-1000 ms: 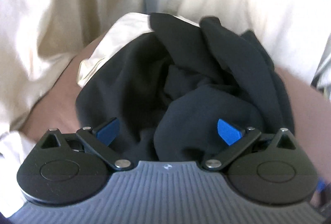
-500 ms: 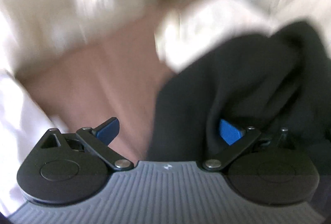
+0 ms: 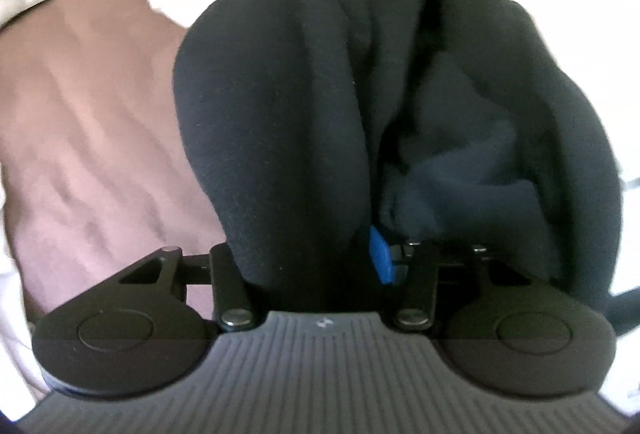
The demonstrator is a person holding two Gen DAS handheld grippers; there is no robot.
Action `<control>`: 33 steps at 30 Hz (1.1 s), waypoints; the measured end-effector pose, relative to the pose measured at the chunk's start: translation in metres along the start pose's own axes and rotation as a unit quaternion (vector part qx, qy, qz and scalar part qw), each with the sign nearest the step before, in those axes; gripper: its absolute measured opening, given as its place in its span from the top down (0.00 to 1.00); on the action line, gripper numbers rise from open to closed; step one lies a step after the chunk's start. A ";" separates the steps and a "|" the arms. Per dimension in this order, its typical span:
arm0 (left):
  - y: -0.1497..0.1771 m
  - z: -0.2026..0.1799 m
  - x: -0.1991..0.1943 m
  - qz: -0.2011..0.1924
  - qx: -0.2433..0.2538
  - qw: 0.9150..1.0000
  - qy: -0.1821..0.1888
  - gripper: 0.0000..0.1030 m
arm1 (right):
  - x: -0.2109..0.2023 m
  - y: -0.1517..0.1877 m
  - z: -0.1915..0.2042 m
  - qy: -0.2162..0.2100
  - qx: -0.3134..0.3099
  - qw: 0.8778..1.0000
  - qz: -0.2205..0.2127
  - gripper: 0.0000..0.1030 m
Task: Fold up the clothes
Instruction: 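Grasp the black garment with the left gripper while the right gripper grasps it too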
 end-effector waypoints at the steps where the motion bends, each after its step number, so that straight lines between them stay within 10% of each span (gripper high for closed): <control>1: 0.002 -0.006 -0.003 0.002 0.005 1.000 0.014 0.55 | -0.005 0.001 0.002 0.004 -0.010 1.000 0.004 0.66; 6: 0.020 -0.049 -0.019 0.035 0.053 0.991 0.121 0.55 | -0.032 0.004 0.010 0.013 -0.038 0.999 0.010 0.71; 17: 0.039 -0.099 -0.028 0.050 0.128 0.967 0.215 0.63 | -0.063 -0.008 -0.008 0.058 -0.061 0.996 -0.021 0.75; 33: 0.074 -0.118 -0.075 0.028 0.229 0.938 0.260 0.69 | -0.099 -0.005 -0.011 0.102 -0.096 0.989 -0.041 0.79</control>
Point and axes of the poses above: each gripper's, at about its wrist camera, not at the fingertips, and x roughly the way its jaws point, z to its left, y to its underside, the point moved 8 cm from there along x, roughly the way its jaws point, and after that the axes turned 4 degrees about -x, right-handed, at the moved point
